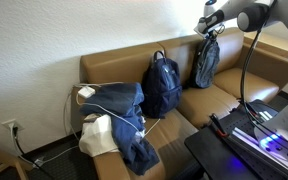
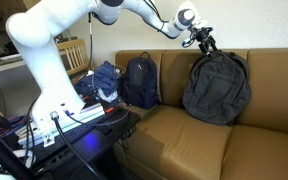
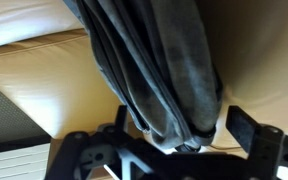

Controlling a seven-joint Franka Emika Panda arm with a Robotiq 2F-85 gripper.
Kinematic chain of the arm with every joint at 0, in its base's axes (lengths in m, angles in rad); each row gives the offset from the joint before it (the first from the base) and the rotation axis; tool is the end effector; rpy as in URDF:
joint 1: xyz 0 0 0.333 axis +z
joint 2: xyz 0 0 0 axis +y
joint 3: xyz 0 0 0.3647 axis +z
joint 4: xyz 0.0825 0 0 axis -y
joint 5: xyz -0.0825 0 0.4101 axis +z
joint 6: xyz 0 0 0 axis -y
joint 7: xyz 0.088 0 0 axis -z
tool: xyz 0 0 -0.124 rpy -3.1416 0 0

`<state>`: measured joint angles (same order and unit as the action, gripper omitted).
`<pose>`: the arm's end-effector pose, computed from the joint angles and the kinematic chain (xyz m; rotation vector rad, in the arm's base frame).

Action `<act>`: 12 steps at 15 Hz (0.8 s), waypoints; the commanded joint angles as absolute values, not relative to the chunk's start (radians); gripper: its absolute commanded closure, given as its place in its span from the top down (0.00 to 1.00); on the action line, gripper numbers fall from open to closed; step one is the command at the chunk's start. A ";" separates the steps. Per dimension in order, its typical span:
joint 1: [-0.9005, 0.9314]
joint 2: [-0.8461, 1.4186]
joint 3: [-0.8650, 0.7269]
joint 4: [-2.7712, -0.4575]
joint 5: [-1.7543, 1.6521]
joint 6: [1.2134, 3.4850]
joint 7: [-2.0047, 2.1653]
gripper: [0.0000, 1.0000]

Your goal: Put the grey bag on the right in front of the black bag on the left

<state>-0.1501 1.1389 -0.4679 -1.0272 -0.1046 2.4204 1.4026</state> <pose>0.7985 -0.3633 0.2035 1.8992 -2.0099 0.6993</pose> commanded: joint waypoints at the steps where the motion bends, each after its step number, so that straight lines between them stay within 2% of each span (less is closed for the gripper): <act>1: -0.212 1.223 -0.430 -0.874 -0.107 2.312 1.392 1.00; 2: -0.220 1.239 -0.426 -0.851 -0.109 2.290 1.393 1.00; 3: -0.229 1.253 -0.418 -0.828 -0.109 2.271 1.389 0.75; 4: -0.237 1.266 -0.411 -0.809 -0.109 2.255 1.387 0.74; 12: -0.272 1.288 -0.391 -0.708 -0.066 2.144 1.391 0.18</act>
